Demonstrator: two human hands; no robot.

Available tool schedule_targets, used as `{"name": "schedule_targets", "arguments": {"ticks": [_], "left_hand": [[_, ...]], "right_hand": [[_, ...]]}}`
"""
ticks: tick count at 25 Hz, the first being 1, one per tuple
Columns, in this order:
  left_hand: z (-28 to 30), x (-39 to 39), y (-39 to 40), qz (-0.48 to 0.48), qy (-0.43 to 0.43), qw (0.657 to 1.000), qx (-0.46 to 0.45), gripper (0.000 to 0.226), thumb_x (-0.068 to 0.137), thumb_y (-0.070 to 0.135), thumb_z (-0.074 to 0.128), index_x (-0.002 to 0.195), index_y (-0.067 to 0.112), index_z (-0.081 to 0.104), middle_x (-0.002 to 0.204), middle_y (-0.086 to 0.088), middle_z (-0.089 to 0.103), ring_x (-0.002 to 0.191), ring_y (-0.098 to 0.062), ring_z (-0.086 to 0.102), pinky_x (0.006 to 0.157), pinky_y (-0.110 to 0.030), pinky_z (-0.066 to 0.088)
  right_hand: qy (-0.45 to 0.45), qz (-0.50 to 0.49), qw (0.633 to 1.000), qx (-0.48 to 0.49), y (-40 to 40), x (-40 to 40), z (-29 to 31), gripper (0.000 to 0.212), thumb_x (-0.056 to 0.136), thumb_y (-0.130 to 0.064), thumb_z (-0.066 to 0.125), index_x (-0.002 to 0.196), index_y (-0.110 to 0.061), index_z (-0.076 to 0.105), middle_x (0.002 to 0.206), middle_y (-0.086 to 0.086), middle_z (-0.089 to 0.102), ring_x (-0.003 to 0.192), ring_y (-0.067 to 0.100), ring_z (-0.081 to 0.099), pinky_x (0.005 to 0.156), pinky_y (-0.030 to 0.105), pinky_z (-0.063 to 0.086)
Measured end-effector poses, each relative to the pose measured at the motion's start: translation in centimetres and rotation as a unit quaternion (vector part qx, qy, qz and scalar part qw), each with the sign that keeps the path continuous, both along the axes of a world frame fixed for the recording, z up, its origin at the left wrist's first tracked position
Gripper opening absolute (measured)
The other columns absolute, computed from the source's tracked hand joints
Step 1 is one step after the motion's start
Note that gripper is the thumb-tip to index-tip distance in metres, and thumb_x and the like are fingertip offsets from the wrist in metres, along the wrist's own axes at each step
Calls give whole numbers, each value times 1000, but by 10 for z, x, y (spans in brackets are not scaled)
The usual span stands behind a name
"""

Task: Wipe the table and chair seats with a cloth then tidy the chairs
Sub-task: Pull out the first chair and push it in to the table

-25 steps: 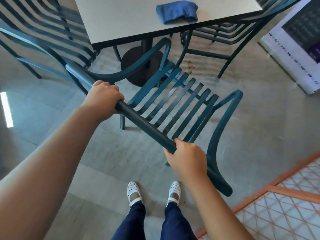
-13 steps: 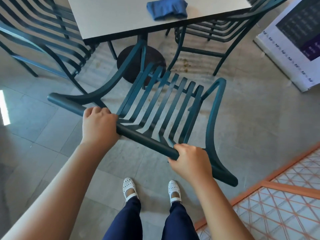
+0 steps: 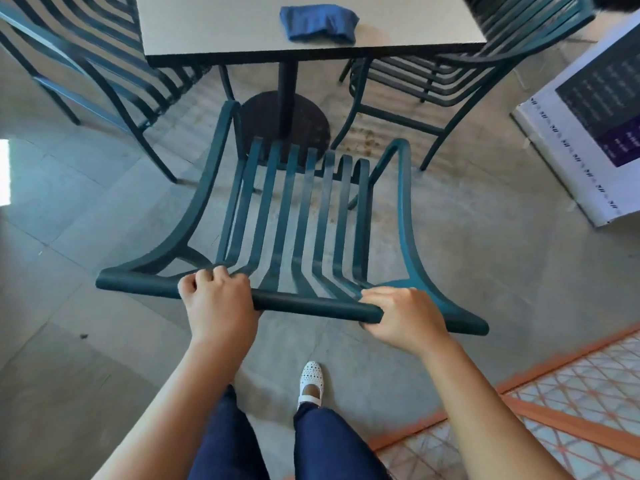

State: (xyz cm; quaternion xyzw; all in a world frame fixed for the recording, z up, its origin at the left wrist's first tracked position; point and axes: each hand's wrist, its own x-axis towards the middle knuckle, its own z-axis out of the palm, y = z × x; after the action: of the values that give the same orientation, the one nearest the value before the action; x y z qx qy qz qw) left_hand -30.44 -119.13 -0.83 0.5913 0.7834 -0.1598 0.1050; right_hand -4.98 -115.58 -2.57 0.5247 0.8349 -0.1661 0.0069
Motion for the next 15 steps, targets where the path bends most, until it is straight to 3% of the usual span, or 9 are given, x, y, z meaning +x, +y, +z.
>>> {"name": "schedule_targets", "arguments": {"ticks": [4,9,13,15], "left_hand": [[-3,37,-12,33,0,999,3,42,85,61,51,109,27,58,108,2,55,108,-23,48,96,-39,28],[3,71,-12,20,-6,1000,-15,46,87,63,44,111,26,55,108,2,54,102,-23,48,90,-40,31],[-1,69,5,-56,-69,996,0,60,81,73,39,121,30,49,111,3,56,106,-23,50,87,-37,38],[-5,68,14,-68,-100,993,-9,65,75,80,38,118,34,55,106,7,56,104,-18,51,82,-34,42]], "right_hand": [[11,49,999,-8,16,37,0,29,70,-50,53,82,-31,72,92,-10,72,82,17,68,64,36,56],[21,106,994,33,44,70,-2,32,65,-48,62,87,-30,76,100,-9,73,83,16,71,67,35,58],[40,139,988,49,66,80,2,41,70,-63,54,87,-32,75,92,-10,74,82,15,71,63,33,58],[55,140,987,52,74,84,2,55,69,-74,49,93,-31,75,95,-12,73,85,13,71,66,32,58]]}}
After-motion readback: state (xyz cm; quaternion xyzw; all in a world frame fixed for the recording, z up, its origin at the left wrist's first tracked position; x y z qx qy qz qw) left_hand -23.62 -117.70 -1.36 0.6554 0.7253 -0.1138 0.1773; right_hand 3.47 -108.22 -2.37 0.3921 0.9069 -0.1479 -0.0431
